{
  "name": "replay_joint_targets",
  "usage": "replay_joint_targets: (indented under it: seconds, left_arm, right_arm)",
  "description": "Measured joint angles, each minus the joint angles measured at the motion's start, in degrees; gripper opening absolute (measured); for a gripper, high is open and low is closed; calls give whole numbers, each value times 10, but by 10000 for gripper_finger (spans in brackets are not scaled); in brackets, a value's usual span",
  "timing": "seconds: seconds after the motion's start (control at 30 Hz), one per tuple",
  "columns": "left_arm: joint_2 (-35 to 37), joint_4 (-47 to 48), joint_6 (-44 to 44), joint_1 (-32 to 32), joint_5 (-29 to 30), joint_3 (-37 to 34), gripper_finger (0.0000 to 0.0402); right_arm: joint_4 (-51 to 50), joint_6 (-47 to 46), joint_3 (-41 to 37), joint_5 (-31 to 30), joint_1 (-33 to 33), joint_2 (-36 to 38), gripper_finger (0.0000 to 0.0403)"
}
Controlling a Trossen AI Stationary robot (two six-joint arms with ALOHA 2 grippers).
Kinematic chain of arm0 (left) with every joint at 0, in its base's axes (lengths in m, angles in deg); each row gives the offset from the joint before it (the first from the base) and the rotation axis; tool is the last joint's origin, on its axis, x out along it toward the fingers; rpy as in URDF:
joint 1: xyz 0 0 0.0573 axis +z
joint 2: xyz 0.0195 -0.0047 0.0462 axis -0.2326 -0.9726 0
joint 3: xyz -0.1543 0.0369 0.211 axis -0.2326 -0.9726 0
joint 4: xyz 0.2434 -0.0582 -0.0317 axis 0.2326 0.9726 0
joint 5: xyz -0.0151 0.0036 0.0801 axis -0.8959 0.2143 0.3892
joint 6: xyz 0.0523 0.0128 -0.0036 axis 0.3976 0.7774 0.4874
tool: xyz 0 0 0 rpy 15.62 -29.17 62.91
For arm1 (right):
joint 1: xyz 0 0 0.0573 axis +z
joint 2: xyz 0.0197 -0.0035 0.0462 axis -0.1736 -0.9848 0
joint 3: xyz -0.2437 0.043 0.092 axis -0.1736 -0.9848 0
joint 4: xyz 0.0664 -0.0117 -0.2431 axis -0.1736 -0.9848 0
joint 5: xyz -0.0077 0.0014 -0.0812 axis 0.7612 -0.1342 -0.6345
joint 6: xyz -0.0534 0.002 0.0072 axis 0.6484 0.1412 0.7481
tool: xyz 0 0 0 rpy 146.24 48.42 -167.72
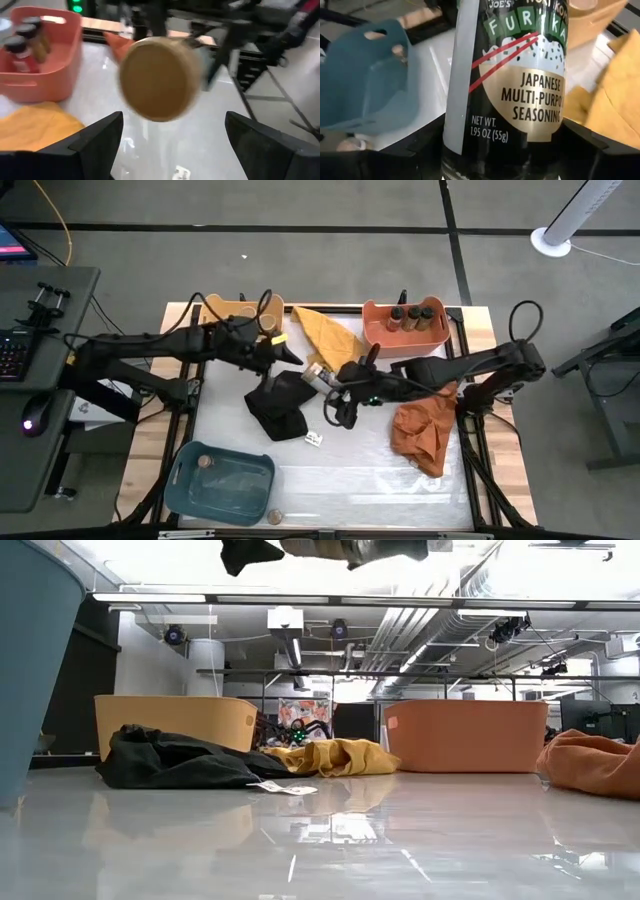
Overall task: Sort spices by type
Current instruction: Put the gold seasoning bottle into the yellow bin
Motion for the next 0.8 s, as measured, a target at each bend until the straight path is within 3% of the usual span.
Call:
replay_joint_targets:
  seconds: [0.37,0.6,0.8]
  left_arm:
    - [-34,-74,-41,-17,9,0,337]
    - [-35,-130,-59,-22,-52,0,337]
    - [-35,-121,-60,-27,-53,0,337]
  right_arm:
    - [52,55,0,33,3,-5,276]
    - [77,105,0,62,4,-5,276]
    - [97,117,0,60,3,-5,276]
